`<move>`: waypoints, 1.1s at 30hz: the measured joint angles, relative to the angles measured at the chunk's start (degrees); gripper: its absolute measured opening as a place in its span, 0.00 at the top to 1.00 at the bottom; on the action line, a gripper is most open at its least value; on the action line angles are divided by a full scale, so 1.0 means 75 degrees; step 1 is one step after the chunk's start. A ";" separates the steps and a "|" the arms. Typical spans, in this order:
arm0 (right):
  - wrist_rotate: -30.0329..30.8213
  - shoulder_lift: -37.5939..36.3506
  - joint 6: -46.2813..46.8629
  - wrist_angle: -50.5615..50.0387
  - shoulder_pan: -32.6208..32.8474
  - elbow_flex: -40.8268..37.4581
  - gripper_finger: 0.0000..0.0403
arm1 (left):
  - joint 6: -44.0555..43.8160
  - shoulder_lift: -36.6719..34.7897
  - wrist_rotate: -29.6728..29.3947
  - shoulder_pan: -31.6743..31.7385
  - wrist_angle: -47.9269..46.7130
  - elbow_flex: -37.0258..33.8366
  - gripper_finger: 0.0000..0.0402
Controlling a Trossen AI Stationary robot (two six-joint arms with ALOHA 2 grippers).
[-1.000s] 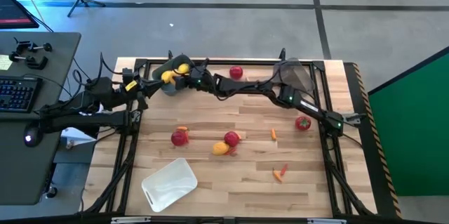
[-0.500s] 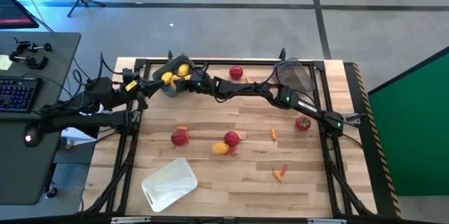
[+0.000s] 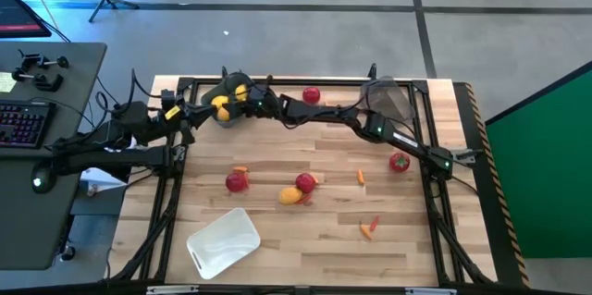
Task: Sort produce into baskets
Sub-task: Put the yellow lemon into the blue bin
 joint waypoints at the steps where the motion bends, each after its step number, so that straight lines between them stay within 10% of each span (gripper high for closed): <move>1: -0.0070 -0.0065 -0.0191 -0.0208 0.0003 0.0039 0.34 | 0.0058 0.0000 0.0002 -0.0001 0.0000 0.0000 1.00; 13: 0.0627 -0.1042 -0.2172 -0.3194 0.0243 -0.0127 0.96 | 0.0952 0.0000 0.0952 -0.0004 -0.0205 0.0000 1.00; 33: 0.0645 -0.3045 -0.1846 -0.5131 0.1634 -0.2419 1.00 | 0.0582 0.0079 0.2110 -0.0007 -0.1192 -0.0003 1.00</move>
